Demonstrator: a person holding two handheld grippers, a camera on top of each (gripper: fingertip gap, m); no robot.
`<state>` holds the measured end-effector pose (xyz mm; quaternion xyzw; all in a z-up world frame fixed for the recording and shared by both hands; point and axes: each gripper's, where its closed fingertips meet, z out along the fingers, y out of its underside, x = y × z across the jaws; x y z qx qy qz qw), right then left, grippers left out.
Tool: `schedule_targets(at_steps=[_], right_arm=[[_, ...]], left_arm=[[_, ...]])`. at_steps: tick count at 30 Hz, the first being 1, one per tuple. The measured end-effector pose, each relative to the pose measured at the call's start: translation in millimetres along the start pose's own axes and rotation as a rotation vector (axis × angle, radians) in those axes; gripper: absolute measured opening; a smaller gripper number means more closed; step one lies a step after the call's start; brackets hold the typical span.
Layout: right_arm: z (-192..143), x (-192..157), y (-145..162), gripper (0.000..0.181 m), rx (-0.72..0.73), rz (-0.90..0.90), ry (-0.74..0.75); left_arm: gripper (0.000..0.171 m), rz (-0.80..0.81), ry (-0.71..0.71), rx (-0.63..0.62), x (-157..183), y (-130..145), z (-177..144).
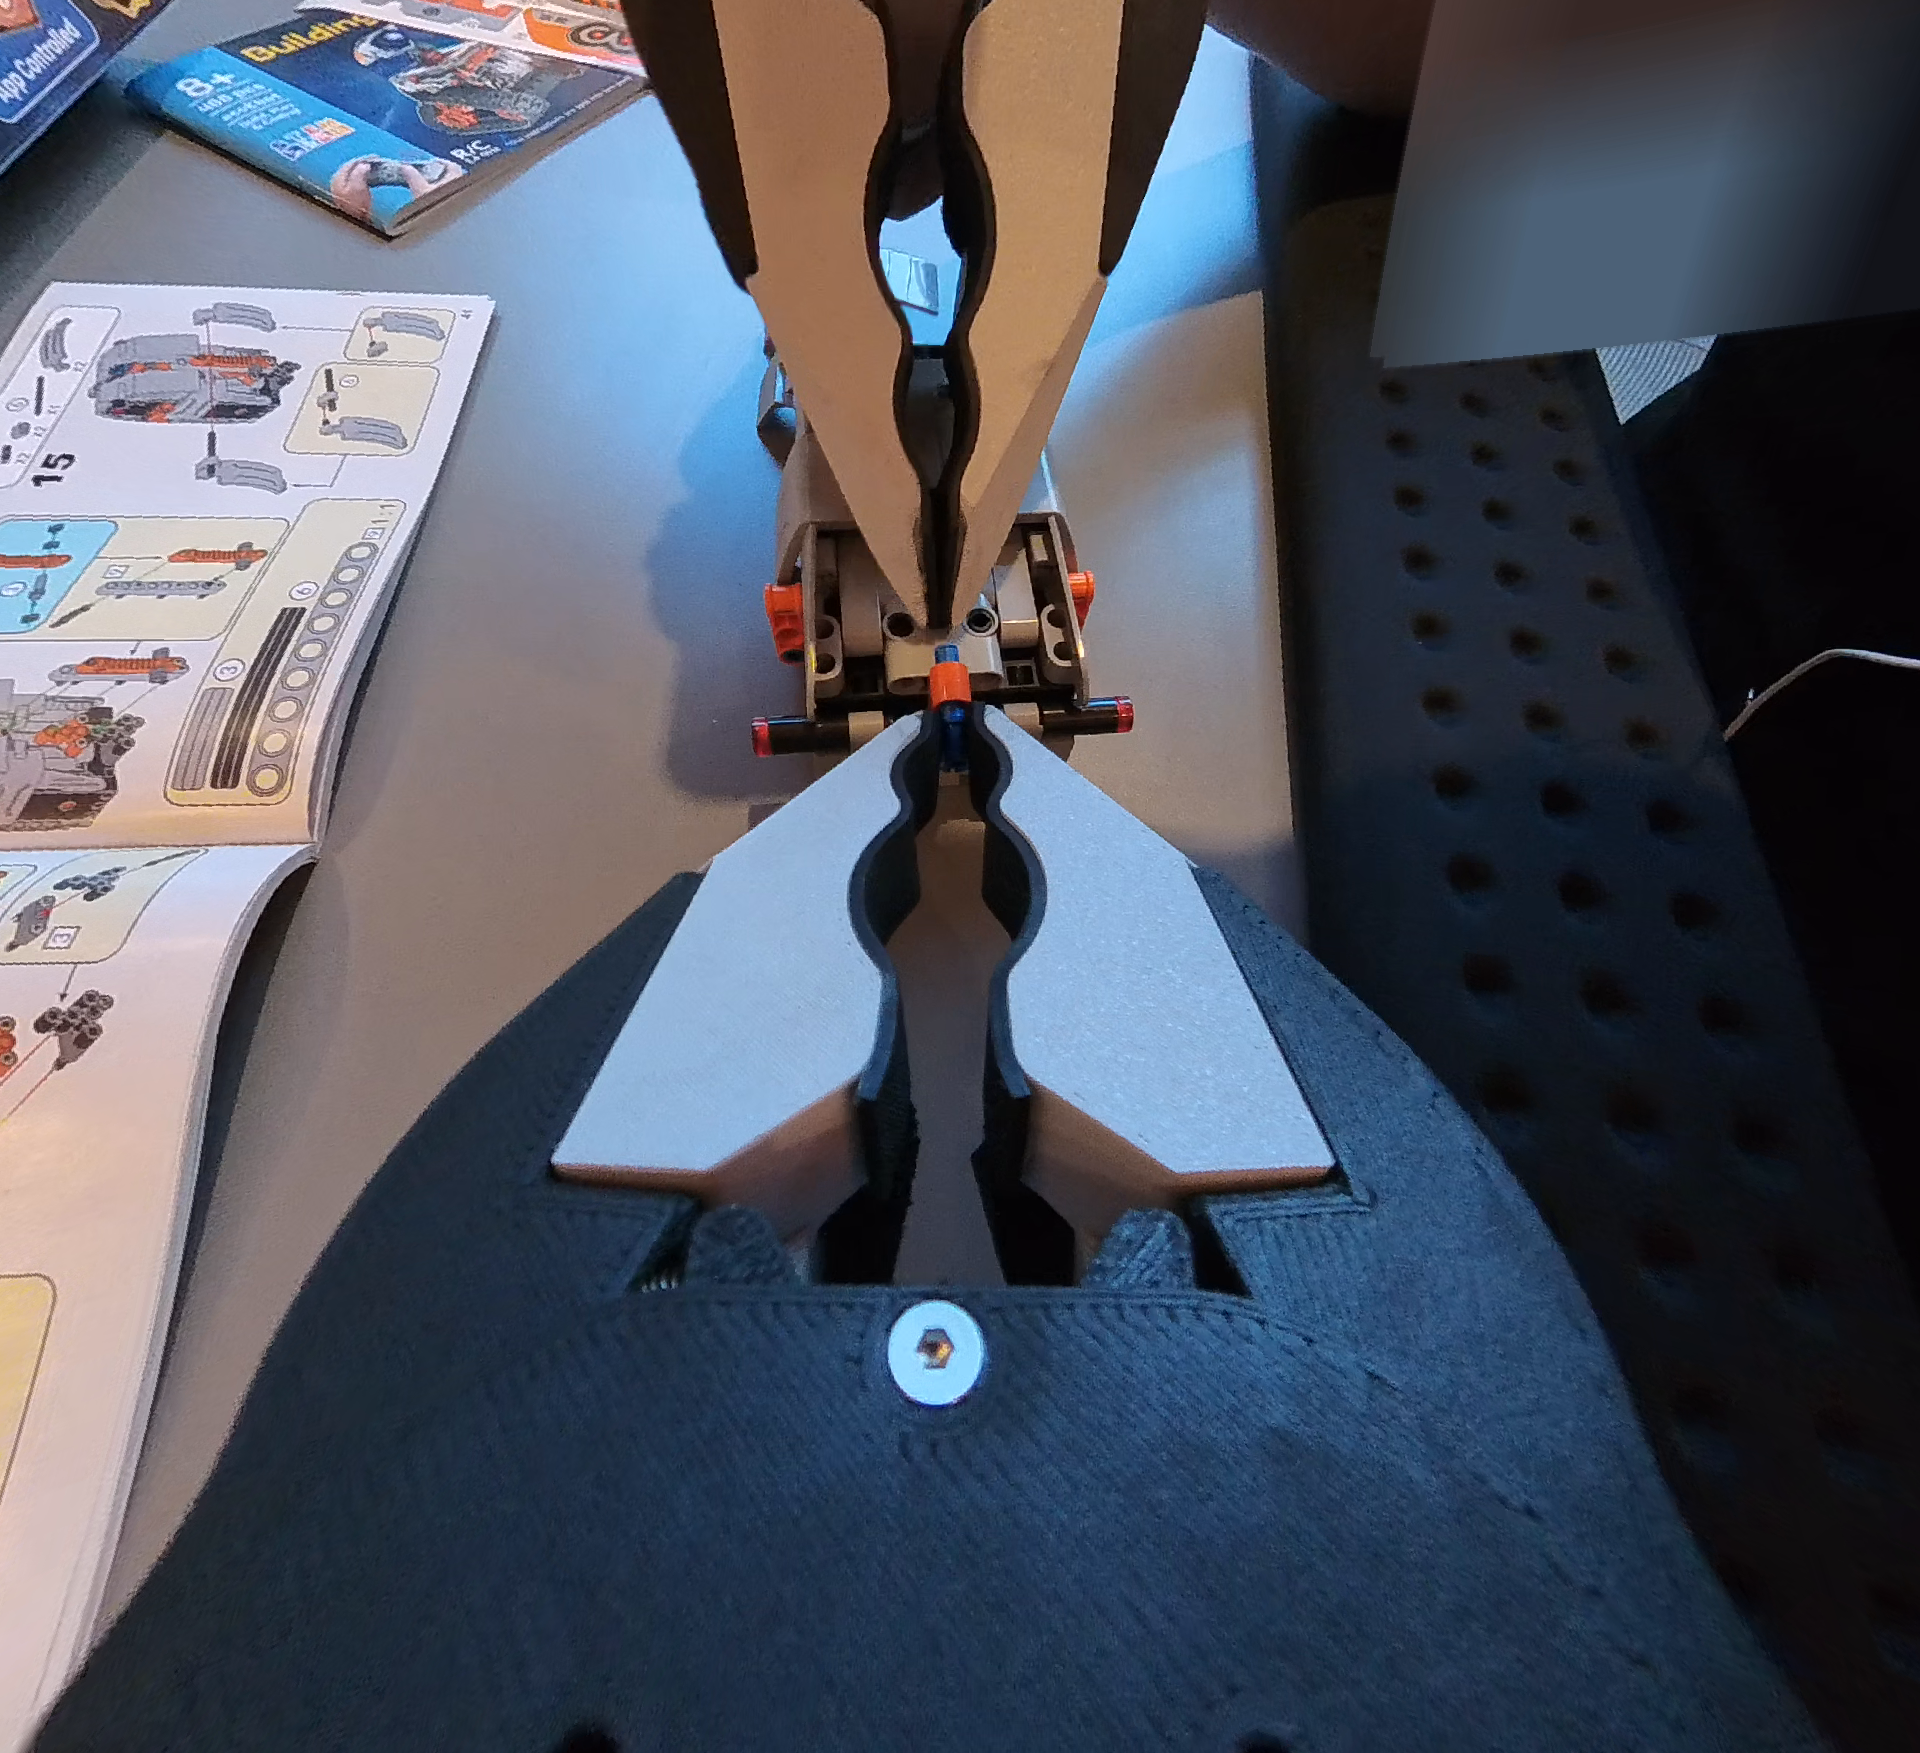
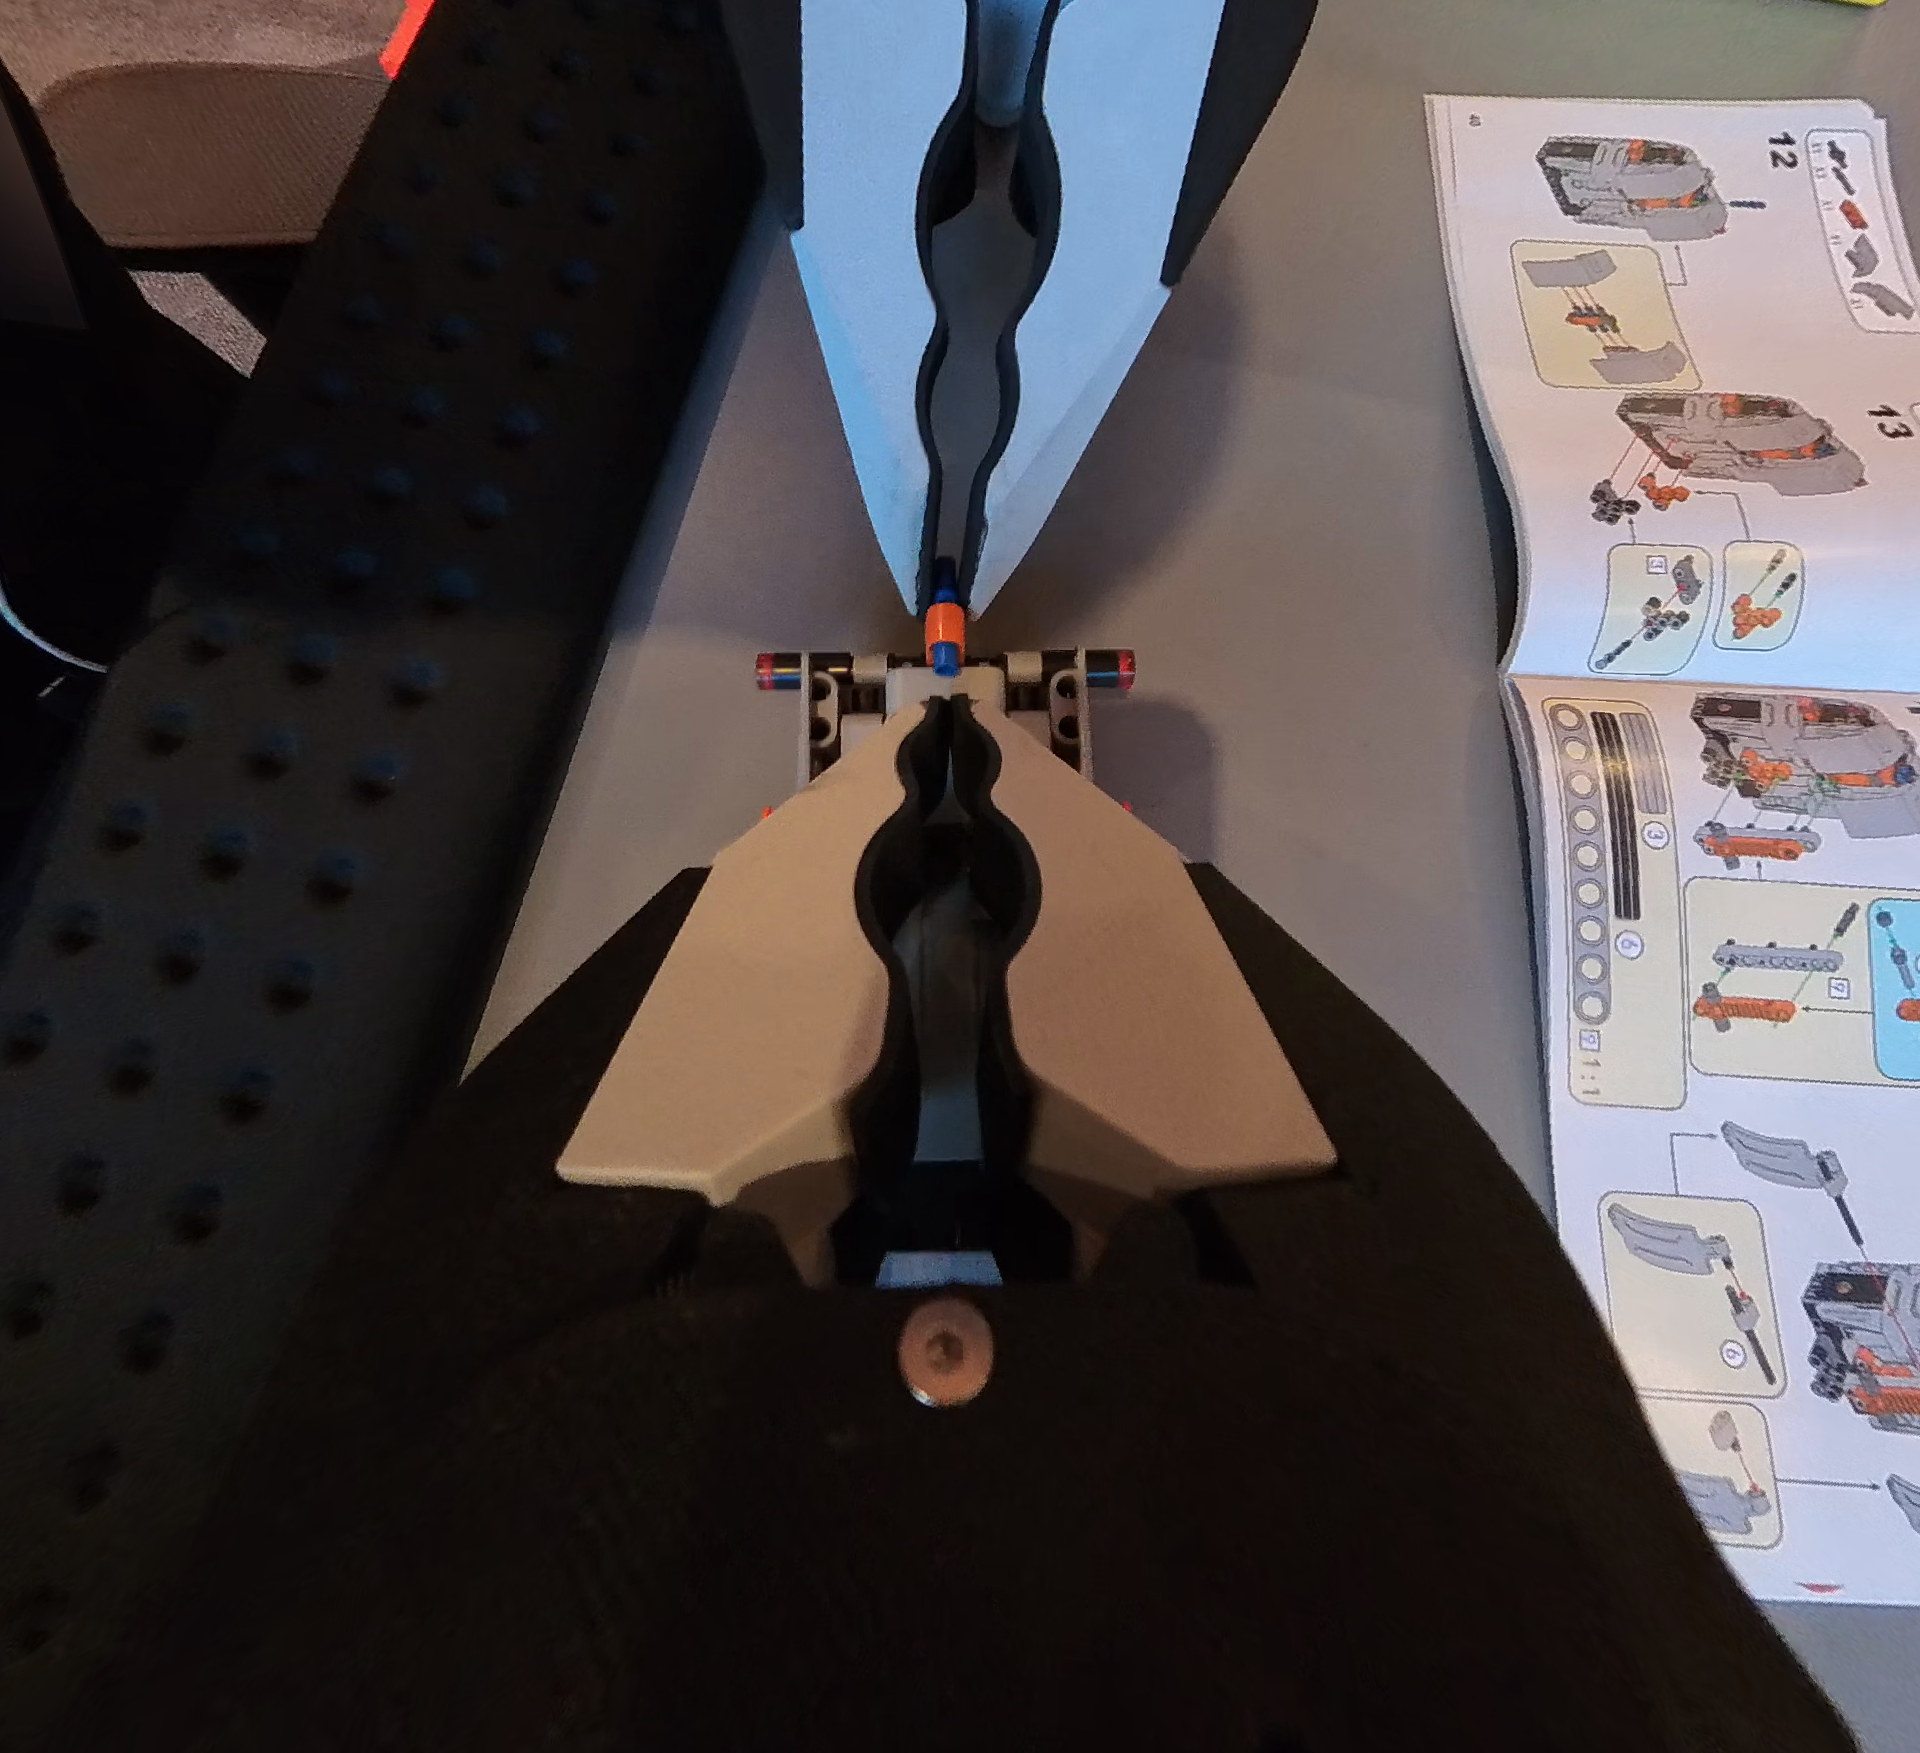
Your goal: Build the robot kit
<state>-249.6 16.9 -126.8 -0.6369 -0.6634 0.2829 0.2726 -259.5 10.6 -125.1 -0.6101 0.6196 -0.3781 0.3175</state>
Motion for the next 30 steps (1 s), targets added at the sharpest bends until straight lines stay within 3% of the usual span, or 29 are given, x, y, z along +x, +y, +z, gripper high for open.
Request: schedule_targets(at_steps=[7, 9, 15, 20, 22, 30], right_arm=[[-1, -1, -3, 0.0, 0.063, 0.004, -0.03], [-1, 0, -10, 0.014, 0.096, 0.059, -0.055], [2, -2, -24, 0.01, 0.134, 0.015, -0.042], [9, -1, -17, 0.011, 0.003, -0.028, -0.005], [9, 0, -18, 0.005, -0.012, -0.03, 0.004], [13, 0, -9, 0.009, -0.113, -0.058, 0.02]], left_arm=[[0.002, 0.005, -0.008, 0.01, -1, -1, 0], [0.002, 0.001, -0.007, 0.025, 0, -2, 1], [0.002, 0.016, -0.024, 0.022, -1, -2, 1], [0.002, 0.025, -0.026, 0.022, -1, -1, 1], [0.003, 0.03, -0.033, 0.021, -2, -1, 1], [0.003, 0.035, -0.03, 0.031, -1, -2, 2]])
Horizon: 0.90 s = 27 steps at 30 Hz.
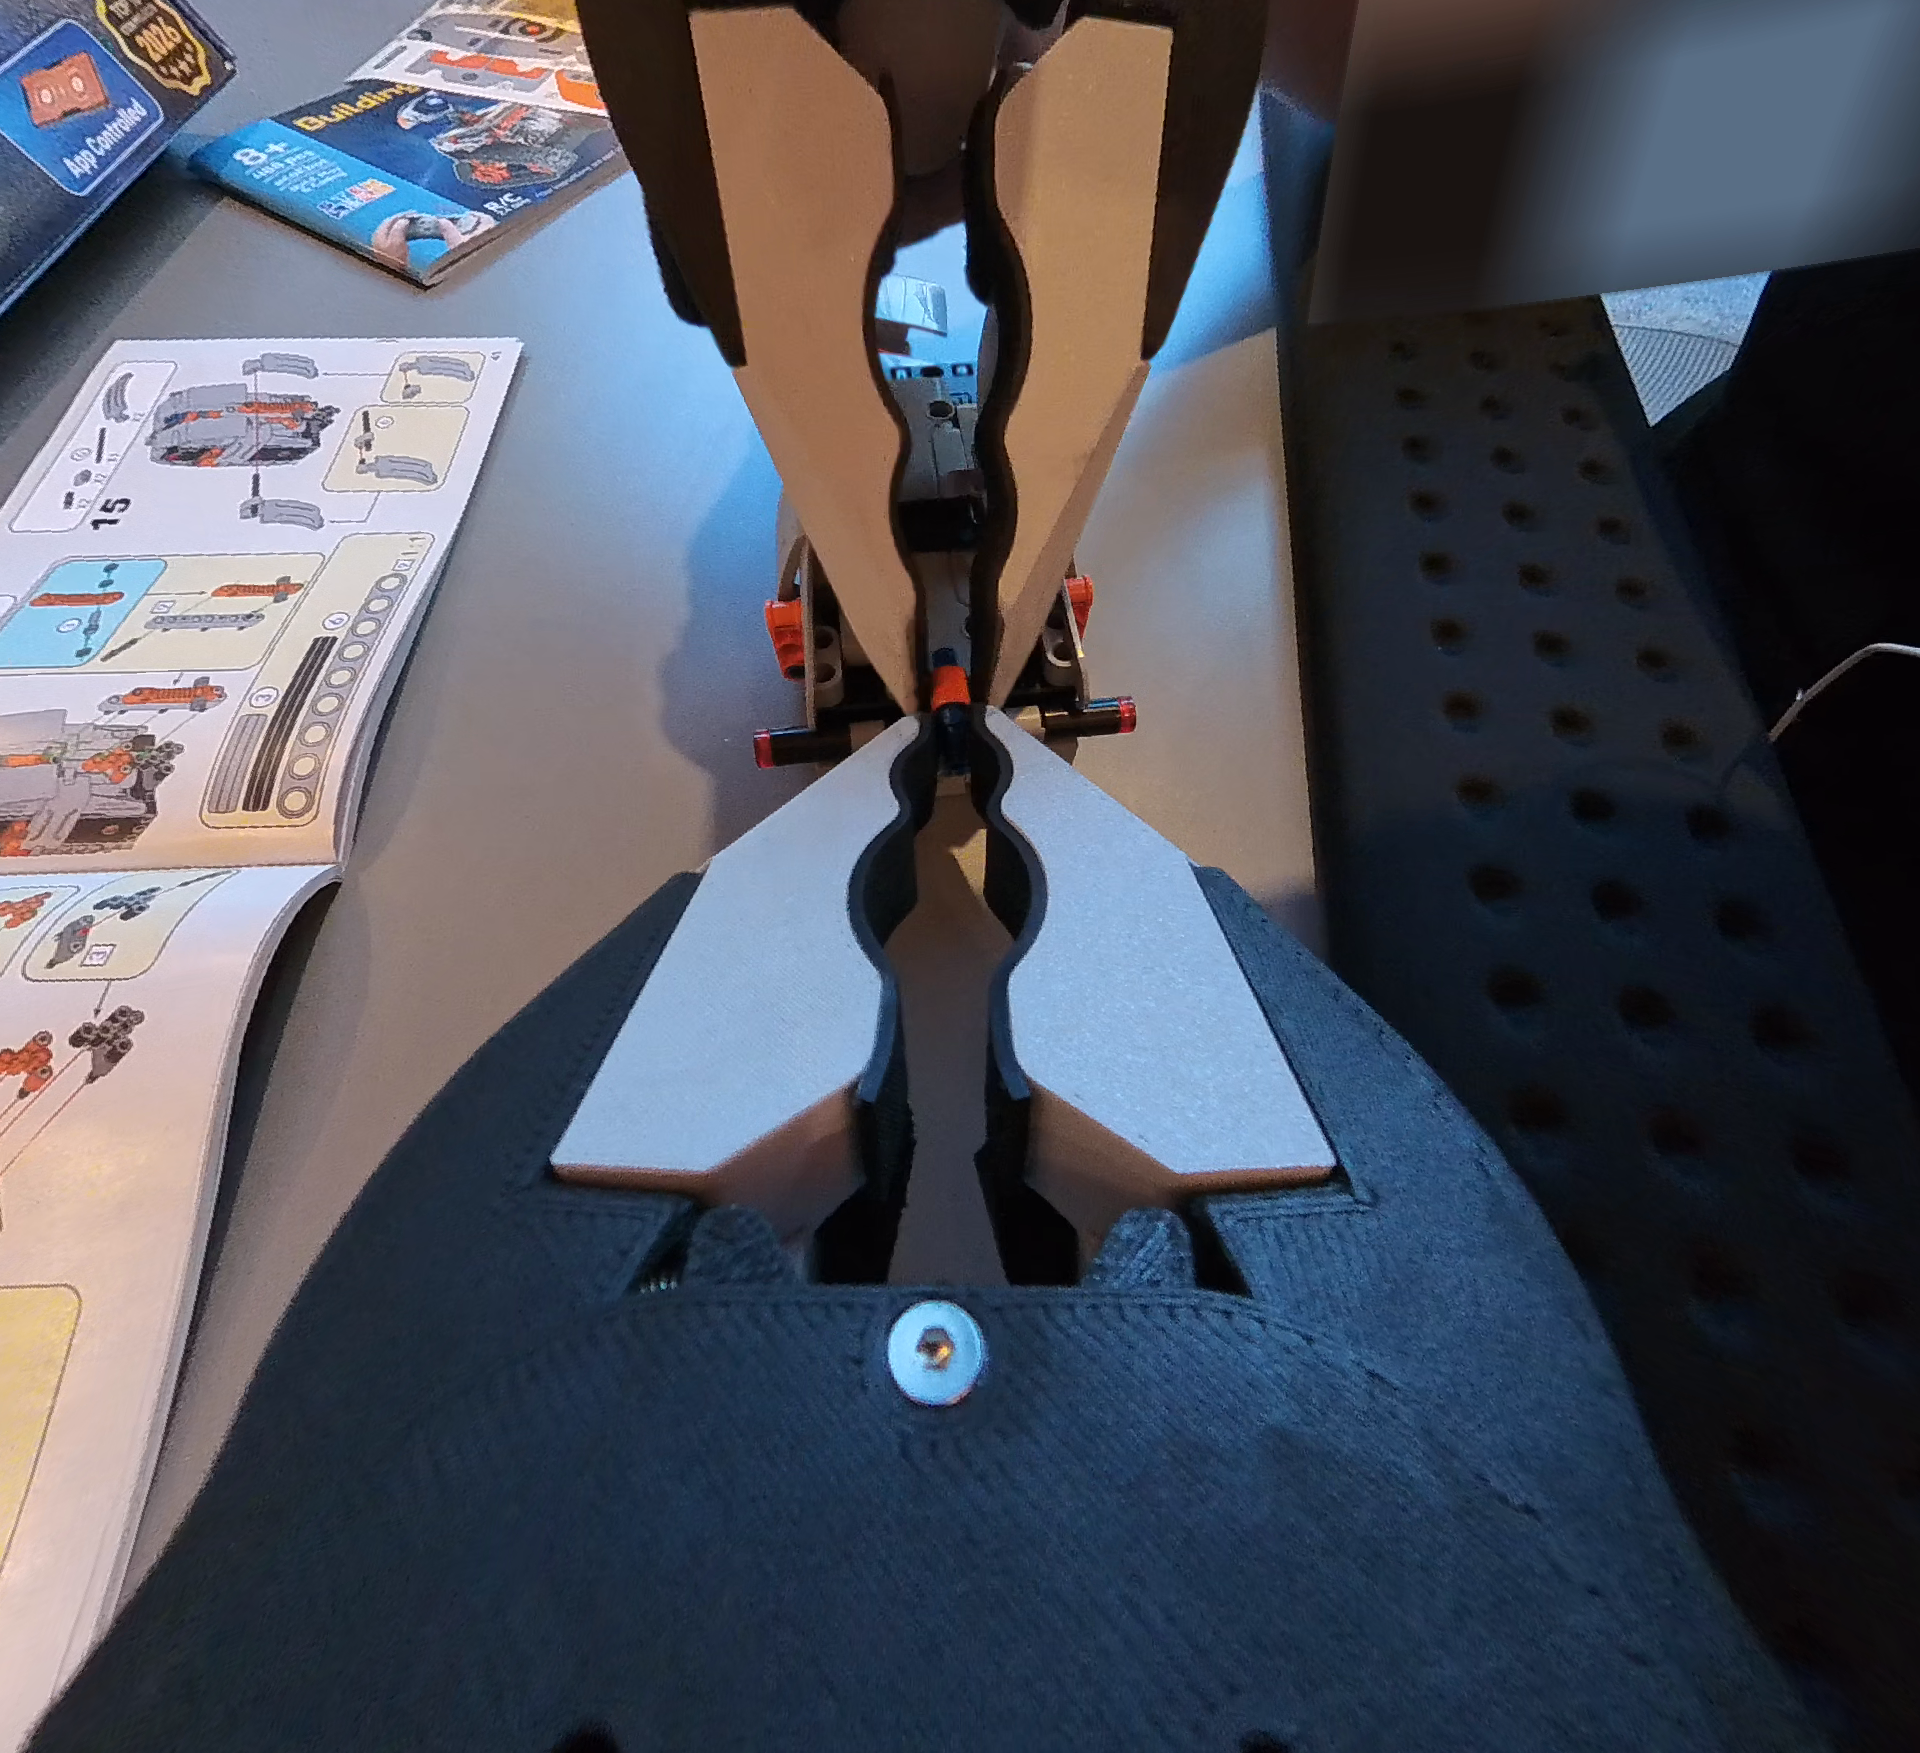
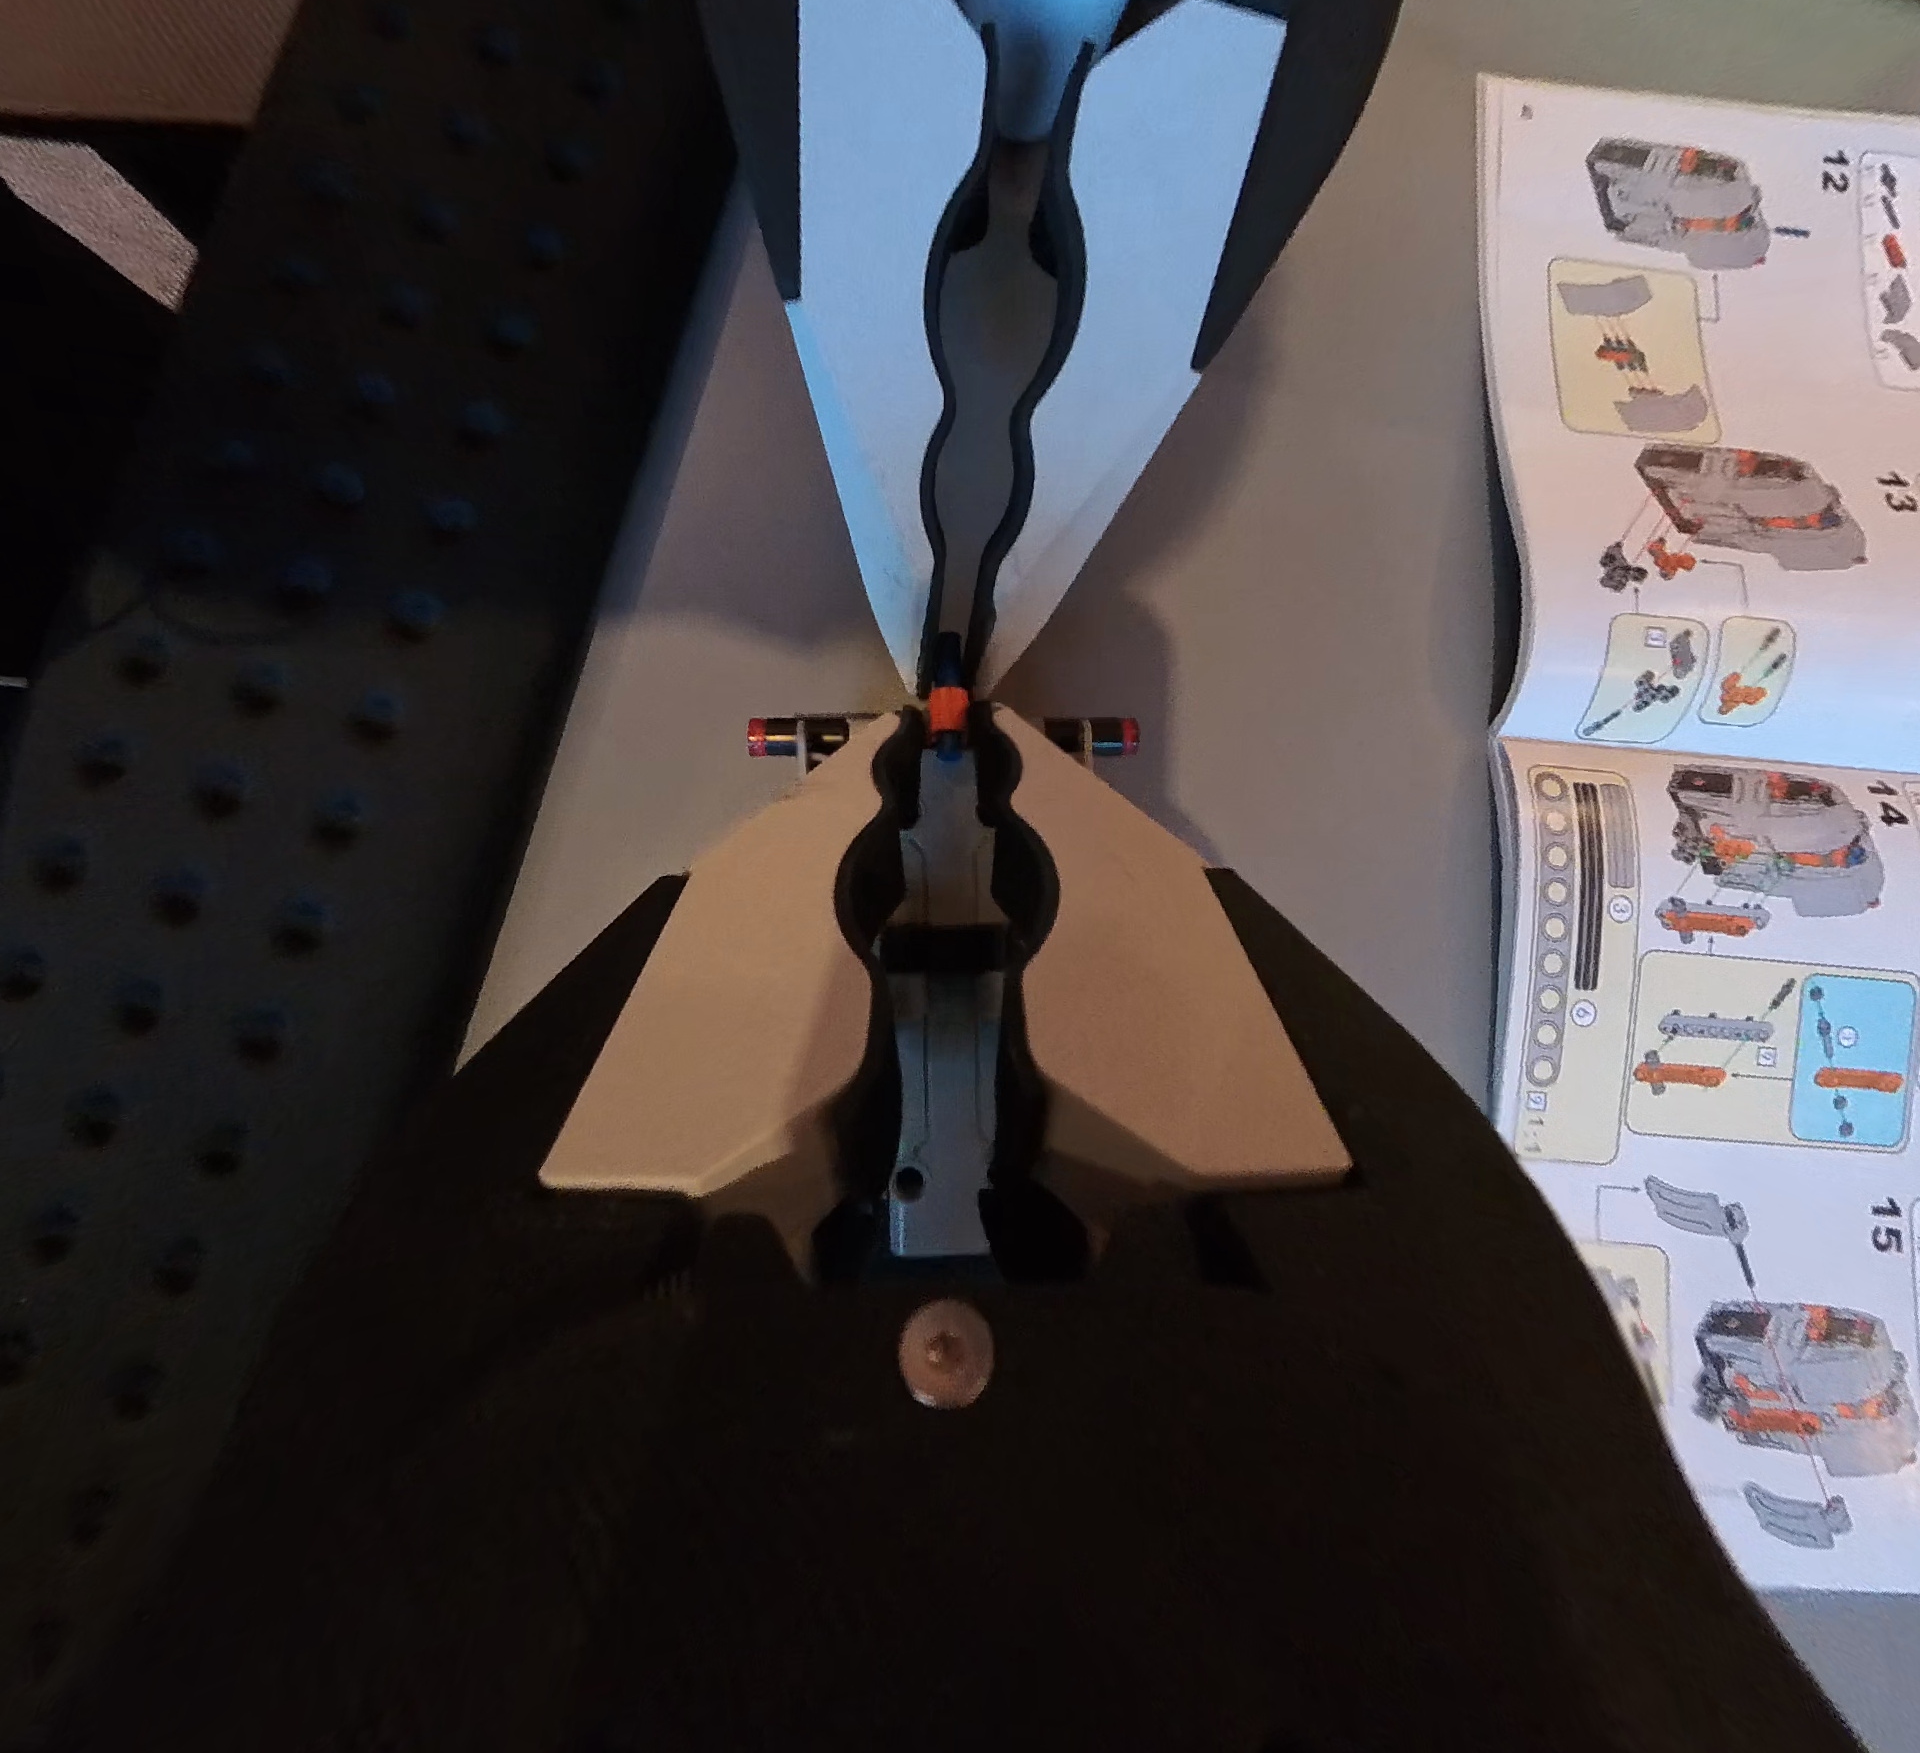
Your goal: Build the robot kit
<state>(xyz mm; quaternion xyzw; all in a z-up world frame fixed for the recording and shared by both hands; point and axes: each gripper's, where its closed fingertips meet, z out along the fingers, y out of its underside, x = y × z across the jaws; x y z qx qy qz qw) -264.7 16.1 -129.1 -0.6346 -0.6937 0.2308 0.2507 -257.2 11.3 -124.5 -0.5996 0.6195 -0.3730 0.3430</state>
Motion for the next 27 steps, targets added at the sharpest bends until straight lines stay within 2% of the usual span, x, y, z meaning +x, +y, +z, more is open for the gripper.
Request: schedule_targets(at_steps=[27], right_arm=[[0.9, 1.0, -2.8, 0.006, 0.062, -0.055, 0.04]], left_arm=[[0.002, -0.027, 0.008, -0.006, -0.4, 2.6, -2.9]])
